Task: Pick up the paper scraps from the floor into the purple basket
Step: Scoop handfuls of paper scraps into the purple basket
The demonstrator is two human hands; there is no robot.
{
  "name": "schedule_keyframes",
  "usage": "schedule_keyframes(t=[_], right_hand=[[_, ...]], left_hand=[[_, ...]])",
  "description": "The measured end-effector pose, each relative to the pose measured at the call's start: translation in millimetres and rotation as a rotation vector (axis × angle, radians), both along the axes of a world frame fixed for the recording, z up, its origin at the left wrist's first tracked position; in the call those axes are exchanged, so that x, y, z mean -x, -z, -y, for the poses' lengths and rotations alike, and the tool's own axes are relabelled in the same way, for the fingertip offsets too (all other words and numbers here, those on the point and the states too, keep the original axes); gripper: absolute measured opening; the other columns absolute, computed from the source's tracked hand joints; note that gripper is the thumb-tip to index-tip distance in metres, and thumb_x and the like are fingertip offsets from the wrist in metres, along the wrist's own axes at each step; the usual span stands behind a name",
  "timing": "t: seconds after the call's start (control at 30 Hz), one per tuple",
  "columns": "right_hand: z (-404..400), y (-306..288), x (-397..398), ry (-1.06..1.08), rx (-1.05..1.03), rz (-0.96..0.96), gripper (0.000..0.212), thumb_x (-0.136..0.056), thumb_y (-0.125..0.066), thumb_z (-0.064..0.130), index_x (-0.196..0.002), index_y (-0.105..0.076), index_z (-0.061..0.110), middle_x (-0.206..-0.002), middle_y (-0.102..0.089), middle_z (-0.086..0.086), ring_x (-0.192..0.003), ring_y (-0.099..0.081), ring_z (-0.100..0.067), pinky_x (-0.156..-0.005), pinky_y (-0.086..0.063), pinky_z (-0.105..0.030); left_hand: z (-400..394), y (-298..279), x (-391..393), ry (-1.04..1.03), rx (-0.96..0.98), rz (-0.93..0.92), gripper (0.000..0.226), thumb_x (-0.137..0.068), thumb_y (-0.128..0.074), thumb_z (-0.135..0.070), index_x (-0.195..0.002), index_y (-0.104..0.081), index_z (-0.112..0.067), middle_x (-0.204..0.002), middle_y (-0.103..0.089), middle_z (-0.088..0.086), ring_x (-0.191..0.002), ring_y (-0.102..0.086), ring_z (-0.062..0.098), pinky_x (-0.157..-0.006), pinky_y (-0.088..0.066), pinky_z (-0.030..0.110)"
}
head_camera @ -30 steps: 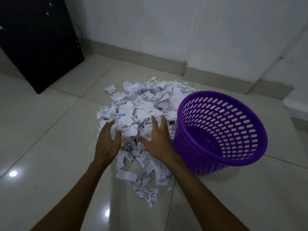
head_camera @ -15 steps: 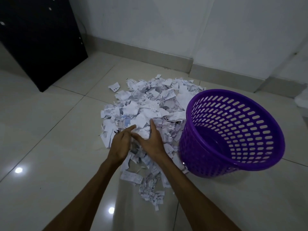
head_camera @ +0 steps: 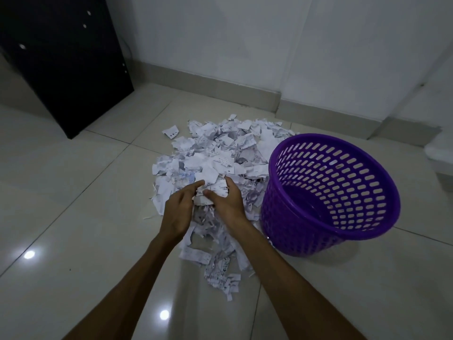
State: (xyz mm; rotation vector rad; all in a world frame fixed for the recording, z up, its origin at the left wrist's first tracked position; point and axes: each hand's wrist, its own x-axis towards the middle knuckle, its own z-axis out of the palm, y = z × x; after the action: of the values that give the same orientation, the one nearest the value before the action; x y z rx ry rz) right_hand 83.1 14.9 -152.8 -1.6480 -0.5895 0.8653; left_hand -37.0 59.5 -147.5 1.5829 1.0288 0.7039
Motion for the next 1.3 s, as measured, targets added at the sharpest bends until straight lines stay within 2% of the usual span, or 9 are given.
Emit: schedule_keyframes(t=[0.1, 0.23, 0.37, 0.57, 0.73, 0.9, 1.0, 1.13, 1.3], right_hand=[[2.6, -26.2, -4.3, -0.020, -0.055, 0.032, 0.050, -0.081, -0.078, 0.020, -0.127, -0.059, 0.017, -0.119, -0.067, 0.000, -0.108, -0.064, -0.018, -0.091, -0.055, -0.034], [4.9, -60.0, -5.4, -0.057, -0.093, 0.070, 0.051, -0.078, -0.079, 0.027, -0.124, -0.060, 0.021, -0.116, -0.068, 0.000, -0.106, -0.065, -0.019, -0.092, -0.055, -0.040], [12.4, -101.1, -8.9, -0.090, -0.142, 0.087, 0.050, -0.078, -0.079, 0.029, -0.123, -0.059, 0.020, -0.112, -0.069, 0.000, -0.102, -0.067, -0.019, -0.087, -0.057, -0.037], [26.0, -157.2, -27.6, -0.099, -0.187, 0.112, 0.042, -0.083, -0.077, 0.022, -0.118, -0.053, 0.020, -0.110, -0.065, 0.004, -0.104, -0.065, -0.019, -0.083, -0.055, -0.031], [43.3, -190.9, -50.5, -0.074, -0.230, 0.109, 0.044, -0.083, -0.078, 0.016, -0.122, -0.058, 0.015, -0.110, -0.069, -0.005, -0.098, -0.069, -0.023, -0.077, -0.057, -0.032], [65.8, -208.7, -83.5, -0.066, -0.236, 0.135, 0.038, -0.083, -0.077, 0.014, -0.116, -0.058, 0.016, -0.107, -0.070, -0.005, -0.091, -0.068, -0.018, -0.072, -0.056, -0.026], [79.0, -212.3, -105.0, -0.047, -0.234, 0.142, 0.041, -0.083, -0.078, 0.016, -0.119, -0.059, 0.016, -0.108, -0.070, -0.004, -0.093, -0.069, -0.019, -0.076, -0.058, -0.029], [95.5, -210.0, -133.1, -0.021, -0.212, 0.144, 0.046, -0.081, -0.080, 0.019, -0.121, -0.058, 0.013, -0.111, -0.070, -0.006, -0.099, -0.068, -0.023, -0.086, -0.059, -0.038], [118.1, -202.2, -158.6, -0.010, -0.181, 0.148, 0.041, -0.083, -0.078, 0.016, -0.119, -0.059, 0.012, -0.107, -0.070, -0.004, -0.087, -0.068, -0.015, -0.065, -0.056, -0.018]], left_hand=[[4.3, -26.1, 0.0, -0.010, -0.043, 0.035, 0.044, -0.097, -0.034, -0.043, -0.124, -0.066, -0.033, -0.132, -0.061, -0.014, -0.123, -0.054, 0.006, -0.108, -0.043, 0.042], [10.5, -59.8, -0.6, -0.022, -0.114, 0.071, 0.040, -0.101, -0.035, -0.038, -0.126, -0.065, -0.031, -0.133, -0.060, -0.013, -0.124, -0.053, 0.006, -0.109, -0.043, 0.041], [18.9, -97.3, -3.1, -0.036, -0.209, 0.101, 0.037, -0.104, -0.037, -0.034, -0.129, -0.064, -0.027, -0.136, -0.059, -0.008, -0.126, -0.053, 0.008, -0.109, -0.042, 0.038], [28.1, -142.4, -20.4, -0.025, -0.296, 0.146, 0.037, -0.104, -0.040, -0.034, -0.132, -0.061, -0.024, -0.137, -0.057, -0.008, -0.121, -0.051, 0.000, -0.097, -0.040, 0.015], [38.4, -170.1, -46.1, 0.020, -0.323, 0.175, 0.038, -0.102, -0.041, -0.037, -0.132, -0.060, -0.025, -0.137, -0.058, -0.007, -0.124, -0.054, 0.009, -0.106, -0.045, 0.035], [56.4, -187.3, -76.9, 0.081, -0.333, 0.186, 0.038, -0.102, -0.043, -0.036, -0.134, -0.059, -0.024, -0.138, -0.057, -0.007, -0.123, -0.052, 0.003, -0.099, -0.041, 0.015], [69.1, -192.7, -98.1, 0.117, -0.309, 0.197, 0.039, -0.101, -0.044, -0.038, -0.134, -0.058, -0.024, -0.138, -0.057, -0.007, -0.125, -0.052, 0.005, -0.104, -0.041, 0.025], [86.6, -194.2, -125.4, 0.162, -0.254, 0.184, 0.040, -0.101, -0.045, -0.040, -0.136, -0.057, -0.025, -0.141, -0.054, -0.005, -0.127, -0.050, 0.008, -0.102, -0.038, 0.024], [102.8, -184.5, -149.4, 0.224, -0.194, 0.157, 0.042, -0.100, -0.046, -0.041, -0.138, -0.055, -0.024, -0.143, -0.052, -0.005, -0.129, -0.048, 0.008, -0.107, -0.038, 0.030]])
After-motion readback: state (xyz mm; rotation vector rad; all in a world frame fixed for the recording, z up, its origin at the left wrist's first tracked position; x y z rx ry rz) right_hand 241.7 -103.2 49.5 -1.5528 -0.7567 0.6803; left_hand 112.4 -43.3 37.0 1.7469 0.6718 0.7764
